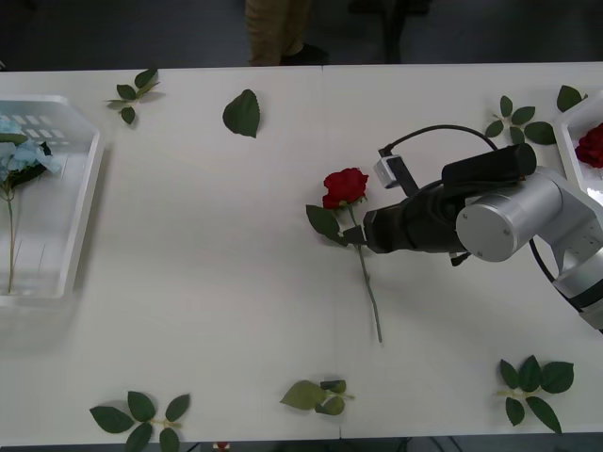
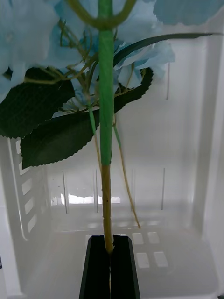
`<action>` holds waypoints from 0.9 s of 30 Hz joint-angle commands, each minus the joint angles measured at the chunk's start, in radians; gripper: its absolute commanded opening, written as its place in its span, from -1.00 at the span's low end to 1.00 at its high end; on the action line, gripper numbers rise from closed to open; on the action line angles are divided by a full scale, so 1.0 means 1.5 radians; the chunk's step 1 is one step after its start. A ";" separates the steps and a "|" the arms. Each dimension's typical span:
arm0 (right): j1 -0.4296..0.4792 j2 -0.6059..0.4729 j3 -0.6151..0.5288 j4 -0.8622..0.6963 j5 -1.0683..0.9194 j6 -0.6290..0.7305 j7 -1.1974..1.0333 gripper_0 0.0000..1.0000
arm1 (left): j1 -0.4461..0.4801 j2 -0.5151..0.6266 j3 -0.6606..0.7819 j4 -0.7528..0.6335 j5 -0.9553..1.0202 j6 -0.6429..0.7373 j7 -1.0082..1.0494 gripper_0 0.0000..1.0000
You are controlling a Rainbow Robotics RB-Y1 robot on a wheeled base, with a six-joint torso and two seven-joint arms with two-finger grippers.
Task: Place the red flowers into the right box and the blue flowers into the left box. If a person shows an open palm, hand one flower to the person first, then continue sorting.
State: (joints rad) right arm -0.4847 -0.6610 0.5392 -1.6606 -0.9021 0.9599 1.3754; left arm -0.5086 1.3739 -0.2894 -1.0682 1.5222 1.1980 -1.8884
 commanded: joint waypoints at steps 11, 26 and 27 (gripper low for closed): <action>-0.072 0.129 0.024 0.166 0.118 -0.072 -0.032 0.96 | 0.051 -0.142 0.014 0.088 -0.048 -0.084 -0.053 -1.00; -0.109 0.157 0.041 0.241 0.154 -0.115 -0.027 -1.00 | 0.077 -0.161 0.022 0.088 -0.075 -0.142 -0.064 1.00; -0.108 0.156 0.041 0.241 0.156 -0.115 -0.026 -1.00 | 0.077 -0.161 0.022 0.089 -0.077 -0.141 -0.065 1.00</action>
State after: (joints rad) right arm -0.6183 -0.4378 0.5813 -1.2937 -0.6811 0.7968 1.3453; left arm -0.4113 1.1341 -0.2892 -0.9376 1.4343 0.9965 -1.8891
